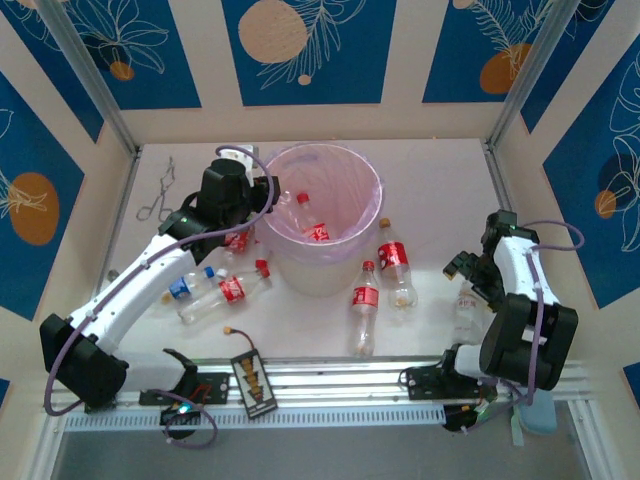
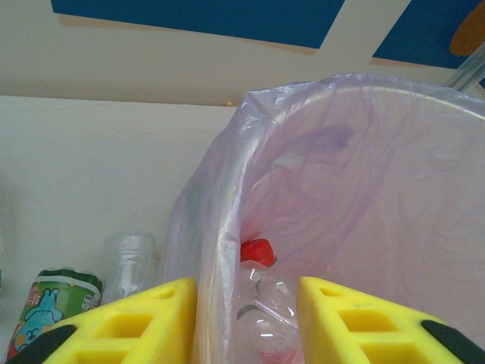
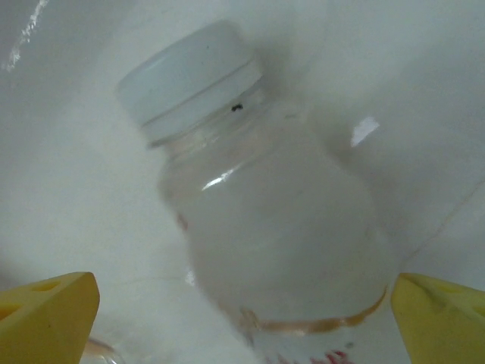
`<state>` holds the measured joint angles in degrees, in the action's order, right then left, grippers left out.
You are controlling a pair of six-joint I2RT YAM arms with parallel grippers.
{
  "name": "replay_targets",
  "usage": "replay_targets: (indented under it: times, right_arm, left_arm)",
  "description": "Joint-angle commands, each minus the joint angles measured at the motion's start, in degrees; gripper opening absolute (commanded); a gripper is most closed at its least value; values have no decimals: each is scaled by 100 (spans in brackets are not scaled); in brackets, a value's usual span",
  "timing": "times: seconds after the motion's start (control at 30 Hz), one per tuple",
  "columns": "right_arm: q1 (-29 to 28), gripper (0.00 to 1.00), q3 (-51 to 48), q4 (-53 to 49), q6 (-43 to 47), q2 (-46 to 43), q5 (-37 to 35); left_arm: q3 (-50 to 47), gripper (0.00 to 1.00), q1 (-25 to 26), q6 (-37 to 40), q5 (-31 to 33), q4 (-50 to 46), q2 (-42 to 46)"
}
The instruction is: Put the plastic bottles in the bin
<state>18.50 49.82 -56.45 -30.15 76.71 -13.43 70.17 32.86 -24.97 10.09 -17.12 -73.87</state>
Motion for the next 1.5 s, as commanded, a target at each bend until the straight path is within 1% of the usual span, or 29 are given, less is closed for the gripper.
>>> replay_targets:
  times: [0.0,0.23,0.47,0.6,1.03,1.2,1.23,1.3,1.33,1.47]
  right_arm:
    - [63,99,-100,400,-253,184,316]
    - [68,99,-317,887,-281,538,539]
    - [-247,99,-397,1217,-333,982,527]
    - [-406,95,-329,1224,-354,1058,554]
    - [-580,76,-40,1080,-291,541,495]
    - [-567,73,110,991,-196,381,509]
    - [-576,74,131,957,-185,398,554]
    - [-638,79,154,860,-169,439,548]
    - [-694,79,136,840,-163,450,516]
    - [-708,67,-1,972,-202,443,534]
  left_arm:
    - [32,40,-10,111,-309,-167,-224]
    - [-72,40,-13,-5,-356,-27,-230]
    - [-125,40,-25,-17,-317,-10,-226]
    - [-166,40,-28,-8,-290,-11,-208]
    - [-214,40,-36,17,-280,30,-162]
    - [-232,40,-39,10,-280,31,-165]
    - [-236,40,-37,5,-277,28,-163]
    - [-246,40,-35,-6,-275,40,-163]
    - [-262,40,-40,-6,-261,46,-156]
    - [-269,40,-41,-8,-252,54,-178]
